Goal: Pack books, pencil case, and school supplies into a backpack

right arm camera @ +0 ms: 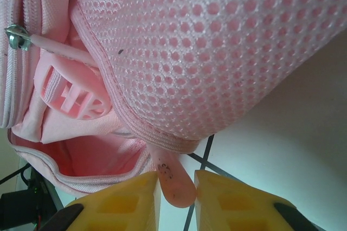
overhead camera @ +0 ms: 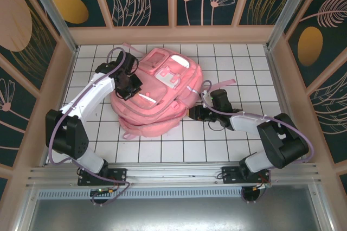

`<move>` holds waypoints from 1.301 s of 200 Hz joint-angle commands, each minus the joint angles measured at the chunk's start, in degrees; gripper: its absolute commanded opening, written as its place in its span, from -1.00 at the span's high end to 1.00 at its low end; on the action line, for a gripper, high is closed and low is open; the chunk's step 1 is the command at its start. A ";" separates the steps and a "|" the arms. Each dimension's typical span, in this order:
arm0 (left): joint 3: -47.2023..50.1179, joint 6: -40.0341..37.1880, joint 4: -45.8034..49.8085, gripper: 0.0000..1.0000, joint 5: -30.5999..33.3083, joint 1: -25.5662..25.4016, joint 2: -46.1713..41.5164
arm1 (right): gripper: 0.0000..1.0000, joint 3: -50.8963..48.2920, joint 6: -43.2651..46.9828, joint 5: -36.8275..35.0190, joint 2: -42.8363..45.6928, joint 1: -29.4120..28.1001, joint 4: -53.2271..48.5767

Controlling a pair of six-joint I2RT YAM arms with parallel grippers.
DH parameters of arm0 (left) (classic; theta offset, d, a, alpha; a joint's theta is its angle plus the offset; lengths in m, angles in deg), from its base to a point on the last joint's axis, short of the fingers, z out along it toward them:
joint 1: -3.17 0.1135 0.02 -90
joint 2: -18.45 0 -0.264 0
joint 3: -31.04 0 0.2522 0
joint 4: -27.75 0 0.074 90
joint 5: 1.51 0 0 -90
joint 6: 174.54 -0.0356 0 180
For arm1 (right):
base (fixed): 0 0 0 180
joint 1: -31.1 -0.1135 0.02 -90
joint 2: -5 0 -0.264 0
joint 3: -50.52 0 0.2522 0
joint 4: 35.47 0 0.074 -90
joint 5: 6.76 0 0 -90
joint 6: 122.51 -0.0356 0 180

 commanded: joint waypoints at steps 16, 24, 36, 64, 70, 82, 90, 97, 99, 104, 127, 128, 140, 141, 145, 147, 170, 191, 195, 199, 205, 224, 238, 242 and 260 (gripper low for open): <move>-2.10 -0.50 -2.95 1.00 -0.86 0.34 -1.48 | 0.57 -0.64 0.24 2.54 0.28 0.55 3.25; -2.01 -0.40 -3.04 1.00 -0.86 0.37 -1.48 | 0.58 -0.58 0.10 2.75 -0.03 0.58 3.60; -1.92 -0.45 -3.13 1.00 -0.86 0.41 -1.39 | 0.60 -0.38 0.06 2.93 -0.43 0.53 4.00; -2.18 -0.11 -3.43 1.00 -1.14 0.35 -1.31 | 0.86 0.56 1.03 2.61 -1.15 0.55 2.61; -2.34 0.05 -3.55 1.00 -1.41 0.40 -1.31 | 0.95 0.74 1.47 2.46 -0.93 0.59 1.94; -2.90 0.60 -3.65 1.00 -2.05 0.40 -1.39 | 1.00 1.00 2.68 1.17 0.03 0.32 0.12; -3.68 1.11 -3.63 1.00 -2.57 0.38 -1.33 | 1.00 1.39 3.71 -0.64 0.78 -0.01 -1.76; -4.46 1.69 -3.76 1.00 -3.29 0.34 -1.41 | 1.00 1.85 4.81 -1.90 1.42 -0.55 -3.39; -4.75 1.86 -3.86 1.00 -3.55 0.35 -1.40 | 1.00 2.00 5.16 -2.30 1.61 -0.69 -3.91; -5.45 2.30 -3.95 1.00 -4.08 0.38 -1.39 | 1.00 2.45 5.91 -3.35 2.03 -1.31 -5.08; -8.51 4.80 -4.84 1.00 -5.33 0.39 -2.03 | 1.00 4.32 7.83 -5.75 2.91 -3.28 -8.91; -8.60 4.92 -4.91 1.00 -5.38 0.36 -2.06 | 1.00 4.40 7.85 -5.67 2.91 -3.81 -9.00; -8.52 6.71 -6.45 1.00 -5.87 0.41 -2.98 | 1.00 5.19 7.57 -4.36 2.46 -5.08 -9.43; -8.47 6.88 -6.64 1.00 -5.91 0.36 -3.06 | 1.00 5.28 7.50 -4.28 2.38 -5.19 -9.44; -8.11 7.44 -7.39 1.00 -6.25 0.33 -3.41 | 1.00 5.43 7.05 -3.80 2.18 -5.41 -9.38; -7.86 7.78 -7.82 1.00 -6.47 0.39 -3.59 | 1.00 5.51 6.84 -3.47 2.02 -5.50 -9.32; -3.76 11.02 -13.14 1.00 -8.22 0.37 -5.71 | 1.00 4.97 1.46 2.23 0.84 -6.42 -4.89; -0.86 12.37 -16.07 1.00 -8.27 0.33 -6.66 | 1.00 3.73 -3.55 7.24 0.65 -6.77 0.41; -0.59 12.45 -16.30 1.00 -8.20 0.36 -6.67 | 1.00 3.63 -4.33 7.95 0.64 -6.74 0.89; -0.44 12.48 -16.38 1.00 -8.10 0.35 -6.62 | 1.00 3.50 -4.96 8.77 0.57 -6.74 1.43; -0.34 12.29 -16.51 1.00 -7.98 0.34 -6.46 | 1.00 3.40 -5.93 10.56 0.25 -6.87 2.36; -0.68 11.79 -16.32 1.00 -7.71 0.41 -5.84 | 0.86 5.98 -2.77 8.36 -0.79 -8.60 -4.05; -1.08 11.59 -16.32 1.00 -7.69 0.41 -5.61 | 0.53 9.53 2.71 -3.02 -0.91 -11.20 -14.72; -1.18 11.56 -16.37 1.00 -7.71 0.40 -5.61 | 0.48 10.29 3.57 -6.10 -0.82 -11.70 -16.79; -1.81 11.40 -16.15 1.00 -7.34 0.34 -5.70 | 0.32 12.30 4.06 -18.94 0.51 -12.77 -23.49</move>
